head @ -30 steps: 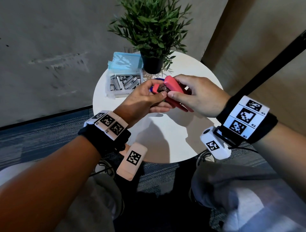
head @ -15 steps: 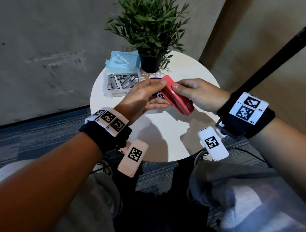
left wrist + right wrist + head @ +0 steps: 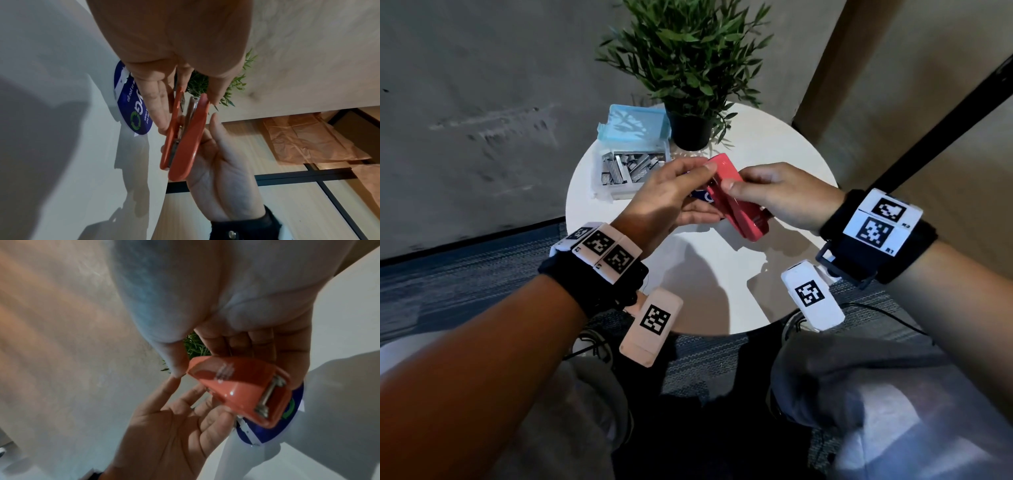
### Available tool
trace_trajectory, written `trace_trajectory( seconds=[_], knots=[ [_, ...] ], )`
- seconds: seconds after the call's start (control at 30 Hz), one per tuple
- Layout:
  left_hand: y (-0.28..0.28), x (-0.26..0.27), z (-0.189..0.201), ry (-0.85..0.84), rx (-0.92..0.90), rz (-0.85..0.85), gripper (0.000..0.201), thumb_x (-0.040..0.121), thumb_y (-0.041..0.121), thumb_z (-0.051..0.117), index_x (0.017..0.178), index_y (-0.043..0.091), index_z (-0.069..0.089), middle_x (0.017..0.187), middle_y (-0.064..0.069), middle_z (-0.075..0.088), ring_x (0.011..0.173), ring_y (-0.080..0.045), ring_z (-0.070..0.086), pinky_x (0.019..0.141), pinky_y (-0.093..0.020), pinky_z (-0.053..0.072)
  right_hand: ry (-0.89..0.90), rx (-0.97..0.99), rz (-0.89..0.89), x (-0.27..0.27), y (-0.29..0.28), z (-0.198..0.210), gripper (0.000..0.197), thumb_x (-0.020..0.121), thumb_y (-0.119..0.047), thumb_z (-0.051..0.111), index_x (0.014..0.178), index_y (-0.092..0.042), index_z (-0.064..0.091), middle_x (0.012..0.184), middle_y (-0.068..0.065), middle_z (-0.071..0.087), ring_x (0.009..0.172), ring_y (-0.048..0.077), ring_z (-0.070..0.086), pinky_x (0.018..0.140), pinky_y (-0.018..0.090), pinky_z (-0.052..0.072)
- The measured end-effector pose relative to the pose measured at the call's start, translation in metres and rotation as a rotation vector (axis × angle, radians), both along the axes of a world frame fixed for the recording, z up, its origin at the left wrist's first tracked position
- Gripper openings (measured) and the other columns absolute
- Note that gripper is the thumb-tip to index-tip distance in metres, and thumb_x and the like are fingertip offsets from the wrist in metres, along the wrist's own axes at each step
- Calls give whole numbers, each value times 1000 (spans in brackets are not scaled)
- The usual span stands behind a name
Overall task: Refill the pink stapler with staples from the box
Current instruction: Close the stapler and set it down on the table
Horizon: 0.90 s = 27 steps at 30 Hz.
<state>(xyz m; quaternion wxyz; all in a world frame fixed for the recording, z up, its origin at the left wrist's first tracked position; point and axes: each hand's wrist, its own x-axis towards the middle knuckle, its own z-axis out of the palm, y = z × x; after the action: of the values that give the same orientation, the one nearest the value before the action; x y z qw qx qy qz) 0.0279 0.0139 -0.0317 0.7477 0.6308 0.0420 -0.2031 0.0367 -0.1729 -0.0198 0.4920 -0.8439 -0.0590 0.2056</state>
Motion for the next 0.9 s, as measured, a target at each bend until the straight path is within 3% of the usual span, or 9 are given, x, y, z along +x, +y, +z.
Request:
trace_trajectory(
  seconds=[0.13, 0.27, 0.37, 0.43, 0.53, 0.6, 0.7, 0.8, 0.9],
  knots=[
    [-3, 0, -1, -33, 74, -2, 42, 96, 22, 60, 135, 11, 50, 118, -30, 64, 84, -36, 69, 80, -41, 60, -25, -22, 36, -2, -2, -3, 22, 89, -32, 69, 105, -17, 70, 91, -1, 74, 75, 6, 67, 72, 21, 50],
    [-7, 1, -5, -25, 85, 18, 41, 96, 16, 61, 132, 4, 48, 125, -33, 60, 90, -36, 67, 84, -40, 59, 16, 17, 29, -4, -3, -3, 20, 88, -25, 72, 105, -15, 67, 83, -4, 71, 65, 0, 67, 61, 17, 51],
    [-7, 0, -4, -6, 55, -6, 40, 96, 15, 59, 133, 2, 50, 125, -25, 64, 91, -31, 70, 87, -39, 59, 3, -18, -58, 0, -7, -2, 22, 88, -20, 71, 105, -6, 68, 82, 3, 70, 66, 11, 68, 64, 29, 58],
    [-9, -2, -3, -6, 95, -26, 41, 93, 17, 62, 132, 5, 53, 123, -18, 67, 94, -29, 70, 89, -42, 57, -18, -115, -123, 4, -13, -3, 18, 85, -24, 69, 93, -8, 70, 75, 4, 70, 64, 17, 68, 67, 37, 62],
    [-11, -3, -5, -38, 246, -57, 32, 94, 15, 61, 125, 10, 58, 111, -14, 68, 85, -21, 69, 77, -34, 58, -34, -276, -202, 11, -27, -7, 26, 73, -40, 70, 73, -14, 69, 67, 5, 71, 62, 23, 70, 71, 44, 62],
    [-11, -3, -7, -59, 326, -88, 29, 94, 15, 61, 123, 11, 59, 106, -15, 68, 81, -19, 67, 72, -31, 55, -44, -367, -241, 16, -36, -10, 41, 66, -49, 68, 75, -9, 71, 74, 14, 73, 71, 32, 72, 73, 50, 60],
    [-12, -5, -9, -60, 384, -128, 29, 93, 17, 63, 121, 14, 59, 107, -16, 70, 84, -22, 68, 79, -38, 53, -44, -472, -273, 18, -45, -15, 41, 76, -45, 68, 83, -5, 72, 82, 14, 74, 78, 31, 71, 76, 45, 59],
    [-13, -6, -8, -53, 409, -159, 31, 93, 16, 63, 123, 13, 58, 111, -18, 70, 88, -25, 67, 78, -37, 51, -69, -576, -310, 20, -49, -19, 40, 80, -45, 66, 77, -6, 68, 74, 10, 67, 71, 28, 64, 53, 32, 46],
    [-13, -8, -7, -35, 422, -186, 32, 94, 15, 62, 125, 10, 57, 112, -20, 69, 89, -24, 66, 76, -33, 50, -62, -643, -354, 24, -52, -22, 40, 78, -49, 65, 78, -9, 65, 75, 9, 62, 68, 26, 59, 46, 28, 33]
  ],
)
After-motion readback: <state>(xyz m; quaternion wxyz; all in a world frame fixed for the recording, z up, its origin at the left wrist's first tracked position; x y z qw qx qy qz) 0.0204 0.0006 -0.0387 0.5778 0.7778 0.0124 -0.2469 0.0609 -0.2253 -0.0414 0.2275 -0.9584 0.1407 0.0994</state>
